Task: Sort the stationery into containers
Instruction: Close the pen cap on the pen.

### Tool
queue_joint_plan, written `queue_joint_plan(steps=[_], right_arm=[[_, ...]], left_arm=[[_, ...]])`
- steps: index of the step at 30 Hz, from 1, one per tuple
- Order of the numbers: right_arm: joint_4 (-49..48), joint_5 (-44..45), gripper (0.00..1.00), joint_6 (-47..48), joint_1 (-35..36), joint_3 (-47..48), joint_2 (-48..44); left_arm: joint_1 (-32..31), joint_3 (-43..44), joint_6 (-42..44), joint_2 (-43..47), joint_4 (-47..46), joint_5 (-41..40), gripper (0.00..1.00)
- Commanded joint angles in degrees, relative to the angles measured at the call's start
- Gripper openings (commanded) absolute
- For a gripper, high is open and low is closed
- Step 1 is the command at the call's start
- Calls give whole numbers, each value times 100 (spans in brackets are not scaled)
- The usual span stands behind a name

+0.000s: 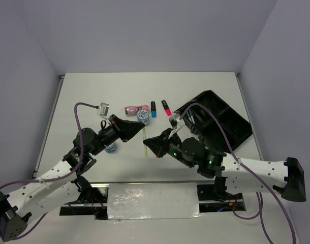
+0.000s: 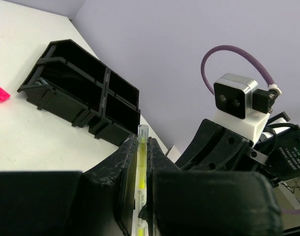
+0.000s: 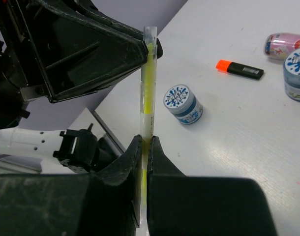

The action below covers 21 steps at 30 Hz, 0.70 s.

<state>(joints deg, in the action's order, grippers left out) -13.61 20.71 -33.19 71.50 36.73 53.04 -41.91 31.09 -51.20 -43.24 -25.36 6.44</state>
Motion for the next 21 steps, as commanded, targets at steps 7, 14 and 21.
queue_joint_plan(steps=[7,14,21], right_arm=[[-301,-278,0,911,-488,1020,146],[-89,-980,0,1218,-506,1310,339],[-283,-1297,0,1174,-497,968,374]], left_arm=[[-28,274,435,70,277,534,26],[-28,538,954,255,770,508,37],[-28,670,1042,264,788,393,10]])
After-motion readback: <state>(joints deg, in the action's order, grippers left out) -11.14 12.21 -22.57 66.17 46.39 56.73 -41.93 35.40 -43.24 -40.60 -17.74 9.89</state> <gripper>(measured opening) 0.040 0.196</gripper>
